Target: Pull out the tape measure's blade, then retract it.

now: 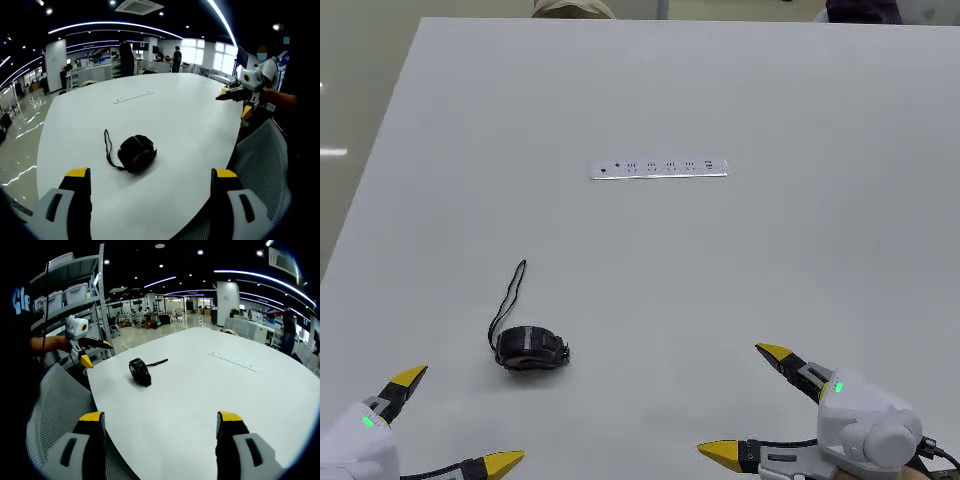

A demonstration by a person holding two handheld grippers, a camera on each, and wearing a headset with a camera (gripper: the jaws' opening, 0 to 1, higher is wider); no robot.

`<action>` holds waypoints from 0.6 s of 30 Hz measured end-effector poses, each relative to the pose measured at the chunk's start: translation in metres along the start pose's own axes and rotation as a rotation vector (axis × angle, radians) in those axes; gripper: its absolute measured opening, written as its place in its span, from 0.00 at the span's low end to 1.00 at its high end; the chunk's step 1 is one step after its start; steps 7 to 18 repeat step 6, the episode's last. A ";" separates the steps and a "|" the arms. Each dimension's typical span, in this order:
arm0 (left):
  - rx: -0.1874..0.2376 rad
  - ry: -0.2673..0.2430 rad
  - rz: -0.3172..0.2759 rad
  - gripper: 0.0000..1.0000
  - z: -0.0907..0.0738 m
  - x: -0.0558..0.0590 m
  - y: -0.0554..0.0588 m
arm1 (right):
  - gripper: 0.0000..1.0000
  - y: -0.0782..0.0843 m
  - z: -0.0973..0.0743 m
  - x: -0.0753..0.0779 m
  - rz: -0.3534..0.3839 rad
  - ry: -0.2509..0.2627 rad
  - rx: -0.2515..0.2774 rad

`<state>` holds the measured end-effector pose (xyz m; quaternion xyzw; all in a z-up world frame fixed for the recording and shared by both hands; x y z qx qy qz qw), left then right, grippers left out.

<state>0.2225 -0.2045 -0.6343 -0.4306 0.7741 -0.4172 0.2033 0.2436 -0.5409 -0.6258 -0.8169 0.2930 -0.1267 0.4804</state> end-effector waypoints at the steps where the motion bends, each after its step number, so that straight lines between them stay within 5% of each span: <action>1: -0.001 -0.001 -0.002 0.99 0.000 0.000 0.000 | 0.93 0.000 0.000 0.000 -0.002 0.000 -0.003; 18: -0.005 -0.005 0.000 0.99 -0.003 -0.001 0.001 | 0.93 0.000 -0.001 0.000 -0.003 0.002 -0.003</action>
Point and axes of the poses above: the centre of the closed fingertips' face, and the gripper's own axes: z roughly forward along the fingers, x roughly to its right, y roughly out of its underside, the point moved 4 cm from there along -z, roughly backward along the fingers
